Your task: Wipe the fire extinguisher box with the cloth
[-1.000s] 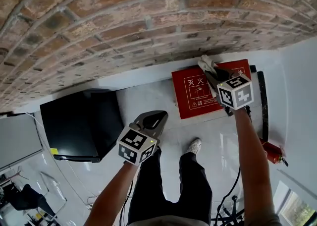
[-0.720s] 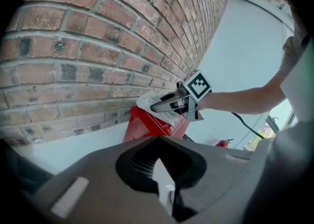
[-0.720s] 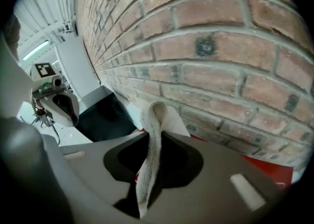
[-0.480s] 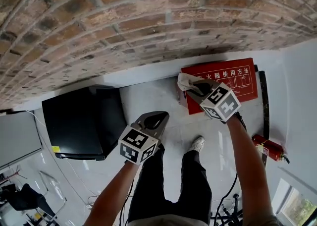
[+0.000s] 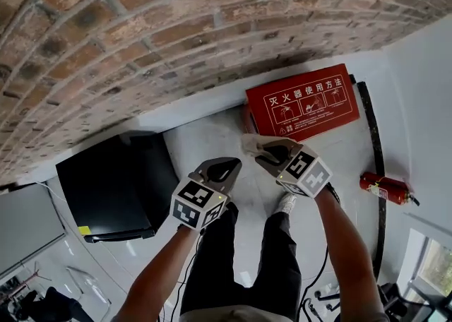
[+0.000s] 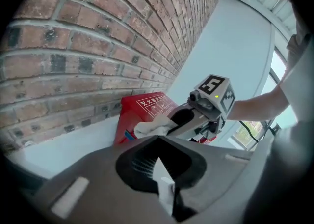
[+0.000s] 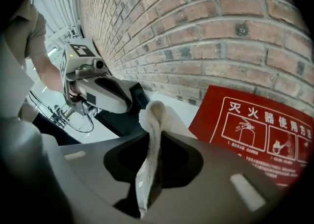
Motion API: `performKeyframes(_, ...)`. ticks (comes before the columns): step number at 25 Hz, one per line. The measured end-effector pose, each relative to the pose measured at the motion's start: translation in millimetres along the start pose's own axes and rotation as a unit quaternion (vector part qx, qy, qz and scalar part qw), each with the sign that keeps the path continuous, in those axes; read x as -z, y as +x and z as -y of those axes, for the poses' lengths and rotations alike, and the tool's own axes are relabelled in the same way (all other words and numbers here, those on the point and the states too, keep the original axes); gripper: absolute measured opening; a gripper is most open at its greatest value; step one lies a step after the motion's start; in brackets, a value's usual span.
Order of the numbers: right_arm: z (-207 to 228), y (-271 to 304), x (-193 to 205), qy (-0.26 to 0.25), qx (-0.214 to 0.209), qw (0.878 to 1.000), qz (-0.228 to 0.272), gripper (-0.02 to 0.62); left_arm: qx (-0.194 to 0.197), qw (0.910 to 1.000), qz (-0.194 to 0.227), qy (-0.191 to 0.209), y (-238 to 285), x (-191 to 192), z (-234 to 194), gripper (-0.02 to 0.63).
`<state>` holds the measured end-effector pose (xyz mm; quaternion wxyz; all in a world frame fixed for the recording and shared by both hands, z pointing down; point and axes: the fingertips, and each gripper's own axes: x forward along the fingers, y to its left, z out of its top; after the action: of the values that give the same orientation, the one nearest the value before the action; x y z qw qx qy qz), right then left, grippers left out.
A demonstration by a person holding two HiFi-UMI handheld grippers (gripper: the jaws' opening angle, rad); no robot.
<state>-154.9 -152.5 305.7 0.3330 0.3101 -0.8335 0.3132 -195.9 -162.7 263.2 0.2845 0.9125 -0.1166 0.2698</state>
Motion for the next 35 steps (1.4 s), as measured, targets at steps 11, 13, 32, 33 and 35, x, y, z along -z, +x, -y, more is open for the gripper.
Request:
performKeyframes(11,-22.9,-41.4,113.0,0.033,0.007,0.998,0.049,0.087,-0.047,0.9982,-0.032,0.017,55.0,64.7,42.9,0.0)
performKeyframes(13,-17.5,-57.6,132.9,0.045,0.033,0.995,0.083,0.087,-0.053,0.9981,-0.028,0.017,66.5,76.7,66.8,0.0)
performKeyframes(32,228.1,-198.3,245.3,0.164,0.381,0.805,0.424,0.087,-0.039,0.9861,0.059,0.15,196.2,94.2,101.0,0.0)
performKeyframes(33,234.7,-202.7,246.3,0.162,0.397,0.785,0.446,0.087,-0.04,0.9865,0.066,0.145,198.3,98.4,92.4,0.0)
performKeyframes(35,240.4,-208.2,247.6,0.155,0.421,0.75,0.487,0.087,-0.041,0.9859,0.081,0.141,203.8,103.2,76.4,0.0)
